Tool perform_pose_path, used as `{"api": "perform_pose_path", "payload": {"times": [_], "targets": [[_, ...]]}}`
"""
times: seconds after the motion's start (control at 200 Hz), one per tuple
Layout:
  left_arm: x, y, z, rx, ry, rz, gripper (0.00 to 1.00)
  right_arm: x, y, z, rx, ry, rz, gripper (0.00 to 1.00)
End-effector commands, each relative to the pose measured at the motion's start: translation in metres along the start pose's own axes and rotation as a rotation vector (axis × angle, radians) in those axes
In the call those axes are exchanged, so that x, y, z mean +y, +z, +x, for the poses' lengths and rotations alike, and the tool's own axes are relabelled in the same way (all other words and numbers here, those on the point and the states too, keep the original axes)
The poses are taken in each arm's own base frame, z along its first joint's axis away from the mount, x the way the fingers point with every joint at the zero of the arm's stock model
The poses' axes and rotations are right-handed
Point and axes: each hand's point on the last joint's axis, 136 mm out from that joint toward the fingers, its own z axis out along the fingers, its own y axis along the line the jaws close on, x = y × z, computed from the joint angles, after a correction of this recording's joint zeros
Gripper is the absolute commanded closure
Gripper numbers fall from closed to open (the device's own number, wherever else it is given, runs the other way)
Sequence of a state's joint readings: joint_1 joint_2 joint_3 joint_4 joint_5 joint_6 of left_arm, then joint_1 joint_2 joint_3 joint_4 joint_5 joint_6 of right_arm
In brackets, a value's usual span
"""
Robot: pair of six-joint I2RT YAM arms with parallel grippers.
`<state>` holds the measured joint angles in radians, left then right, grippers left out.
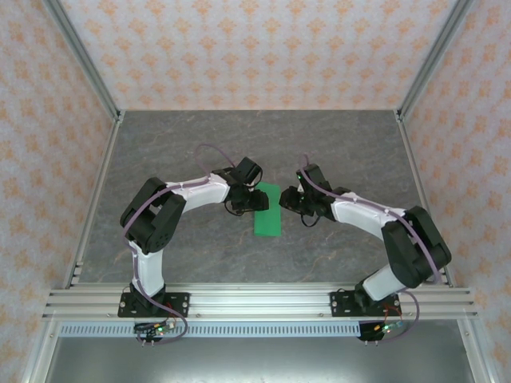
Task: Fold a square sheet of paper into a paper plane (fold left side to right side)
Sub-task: Hold the square sheet of paper at the center of the table.
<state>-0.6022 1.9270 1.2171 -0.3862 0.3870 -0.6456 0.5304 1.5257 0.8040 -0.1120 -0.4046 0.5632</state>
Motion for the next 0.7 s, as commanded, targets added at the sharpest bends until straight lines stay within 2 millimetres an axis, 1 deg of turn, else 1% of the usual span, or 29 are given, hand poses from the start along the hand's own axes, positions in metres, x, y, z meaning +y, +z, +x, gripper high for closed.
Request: {"api": "perform_pose_path", "payload": {"times": [0.0, 0.07, 0.19, 0.325, 0.47, 0.696], "targets": [[0.009, 0.019, 0.008, 0.025, 0.016, -0.044, 0.46, 0.005, 0.012, 0.005, 0.027, 0.028, -0.034, 0.80], [0.009, 0.019, 0.008, 0.026, 0.016, -0.044, 0.46, 0.004, 0.018, 0.006, 0.039, 0.036, -0.034, 0.85], [0.010, 0.020, 0.008, 0.028, 0.014, -0.045, 0.46, 0.005, 0.028, 0.007, 0.057, 0.049, -0.045, 0.90], [0.010, 0.019, 0.009, 0.027, 0.015, -0.047, 0.46, 0.006, 0.037, 0.010, 0.078, 0.057, -0.052, 0.91], [0.010, 0.019, 0.008, 0.026, 0.013, -0.046, 0.46, 0.000, 0.044, 0.014, 0.097, 0.061, -0.032, 0.91], [0.007, 0.015, 0.008, 0.019, 0.019, -0.038, 0.46, -0.020, 0.049, 0.024, 0.136, 0.076, 0.060, 0.91]]}}
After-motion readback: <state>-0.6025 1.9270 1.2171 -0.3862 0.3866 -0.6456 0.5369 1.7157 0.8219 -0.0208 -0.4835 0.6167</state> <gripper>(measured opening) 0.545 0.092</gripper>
